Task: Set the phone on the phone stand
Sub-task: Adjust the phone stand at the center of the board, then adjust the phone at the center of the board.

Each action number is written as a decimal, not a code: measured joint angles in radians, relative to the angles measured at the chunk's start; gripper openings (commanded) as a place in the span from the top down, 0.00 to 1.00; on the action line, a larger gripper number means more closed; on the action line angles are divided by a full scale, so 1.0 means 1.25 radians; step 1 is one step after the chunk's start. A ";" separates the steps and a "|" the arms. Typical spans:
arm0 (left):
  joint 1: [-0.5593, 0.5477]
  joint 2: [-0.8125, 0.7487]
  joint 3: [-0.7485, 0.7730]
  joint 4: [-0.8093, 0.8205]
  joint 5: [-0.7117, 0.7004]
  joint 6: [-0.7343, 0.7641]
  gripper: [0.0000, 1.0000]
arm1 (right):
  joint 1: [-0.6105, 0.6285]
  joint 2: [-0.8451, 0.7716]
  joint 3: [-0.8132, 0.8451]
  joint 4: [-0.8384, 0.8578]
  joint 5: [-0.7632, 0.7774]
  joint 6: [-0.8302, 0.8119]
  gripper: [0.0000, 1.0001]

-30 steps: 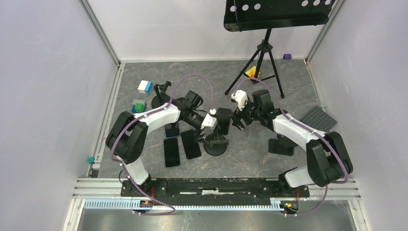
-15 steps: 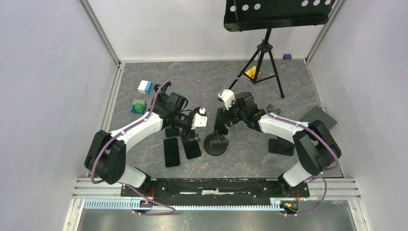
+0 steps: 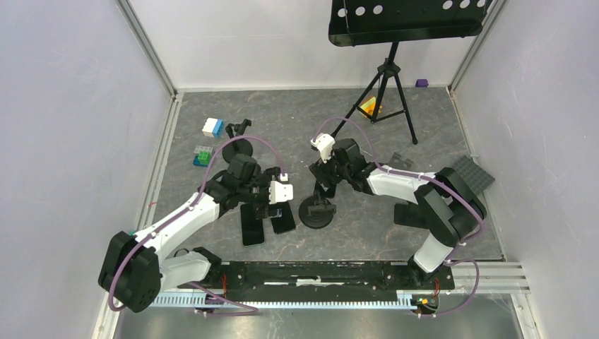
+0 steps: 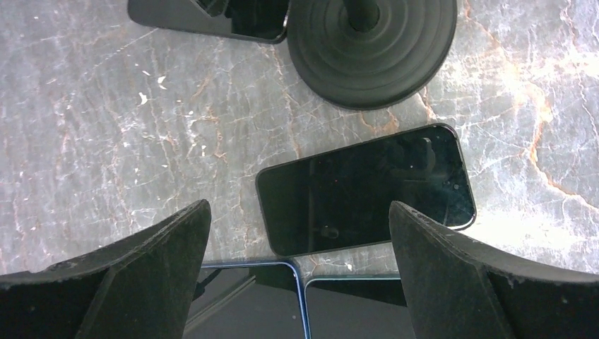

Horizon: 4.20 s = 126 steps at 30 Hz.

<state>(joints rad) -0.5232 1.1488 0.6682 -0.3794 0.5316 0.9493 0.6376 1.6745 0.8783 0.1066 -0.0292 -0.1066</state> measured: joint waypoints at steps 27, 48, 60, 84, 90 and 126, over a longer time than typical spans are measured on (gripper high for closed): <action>0.000 -0.082 -0.034 0.091 -0.070 -0.077 0.00 | 0.028 0.070 0.037 -0.010 0.126 -0.108 0.07; 0.000 -0.096 -0.028 0.068 -0.068 -0.078 0.00 | -0.109 -0.104 -0.078 -0.188 0.031 -0.169 0.02; 0.000 -0.116 0.005 0.018 -0.067 -0.112 0.00 | -0.177 -0.002 0.022 -0.268 -0.138 -0.213 0.04; 0.000 -0.032 0.118 0.103 -0.201 -0.358 0.00 | -0.188 0.038 0.078 -0.311 -0.156 -0.227 0.59; 0.000 0.021 0.127 0.158 -0.229 -0.435 0.00 | -0.198 0.045 0.107 -0.333 -0.157 -0.227 0.63; 0.011 0.305 0.277 0.247 -0.208 -0.680 0.00 | -0.213 0.052 0.102 -0.280 -0.180 -0.187 0.02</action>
<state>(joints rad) -0.5091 1.5295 1.0142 -0.0711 0.2714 0.0998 0.3710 1.7390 1.0058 -0.2436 -0.2543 -0.3408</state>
